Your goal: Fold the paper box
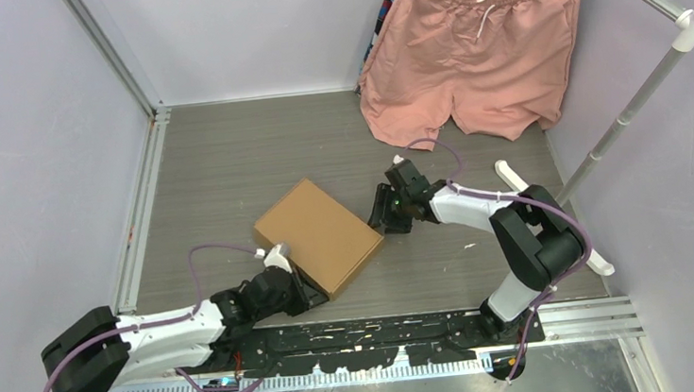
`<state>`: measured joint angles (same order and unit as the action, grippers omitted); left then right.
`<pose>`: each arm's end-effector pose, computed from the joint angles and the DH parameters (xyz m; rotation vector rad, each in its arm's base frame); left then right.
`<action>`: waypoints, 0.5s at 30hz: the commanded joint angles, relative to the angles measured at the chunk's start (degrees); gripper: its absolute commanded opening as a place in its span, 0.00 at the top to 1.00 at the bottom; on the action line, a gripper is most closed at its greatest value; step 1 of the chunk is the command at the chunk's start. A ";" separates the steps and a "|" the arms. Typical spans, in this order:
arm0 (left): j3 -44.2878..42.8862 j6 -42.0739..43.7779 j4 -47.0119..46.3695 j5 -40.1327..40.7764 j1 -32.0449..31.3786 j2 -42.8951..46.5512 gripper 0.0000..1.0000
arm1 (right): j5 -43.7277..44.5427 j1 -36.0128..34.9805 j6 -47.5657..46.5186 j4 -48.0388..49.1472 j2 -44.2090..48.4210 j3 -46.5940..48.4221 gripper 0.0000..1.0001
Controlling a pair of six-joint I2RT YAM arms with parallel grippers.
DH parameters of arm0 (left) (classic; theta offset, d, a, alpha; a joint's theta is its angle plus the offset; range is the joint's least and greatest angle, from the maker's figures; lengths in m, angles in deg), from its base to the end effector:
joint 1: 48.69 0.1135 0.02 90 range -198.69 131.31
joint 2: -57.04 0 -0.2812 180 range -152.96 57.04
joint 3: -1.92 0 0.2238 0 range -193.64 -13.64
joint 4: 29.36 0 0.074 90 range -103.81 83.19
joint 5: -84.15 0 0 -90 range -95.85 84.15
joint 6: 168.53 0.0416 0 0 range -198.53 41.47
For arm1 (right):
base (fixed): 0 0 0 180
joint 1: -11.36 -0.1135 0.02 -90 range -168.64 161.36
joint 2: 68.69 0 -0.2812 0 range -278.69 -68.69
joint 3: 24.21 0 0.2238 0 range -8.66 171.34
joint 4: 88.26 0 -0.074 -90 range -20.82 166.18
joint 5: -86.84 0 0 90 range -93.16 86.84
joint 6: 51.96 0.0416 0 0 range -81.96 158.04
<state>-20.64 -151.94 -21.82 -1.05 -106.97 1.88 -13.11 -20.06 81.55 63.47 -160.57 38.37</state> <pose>0.0745 -0.1140 0.1493 -0.3809 2.4948 -1.0269 0.2404 0.1553 0.1880 0.2178 2.7099 0.6685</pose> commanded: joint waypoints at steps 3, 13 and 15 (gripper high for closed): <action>0.38 0.06 -4.90 3.29 0.01 -4.10 0.96 | -1.86 -5.56 1.85 -0.35 -2.11 -2.19 0.45; 0.15 -0.92 5.52 9.09 0.05 3.15 0.95 | 1.88 -15.84 7.12 1.76 -3.15 -3.19 0.45; 0.29 -0.72 9.14 10.36 0.06 6.83 0.95 | 2.32 -16.55 7.51 2.00 -3.03 -4.20 0.45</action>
<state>-20.55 -153.42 -19.04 -2.84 -108.26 4.74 -1.07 -28.80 88.65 72.52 -162.16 37.99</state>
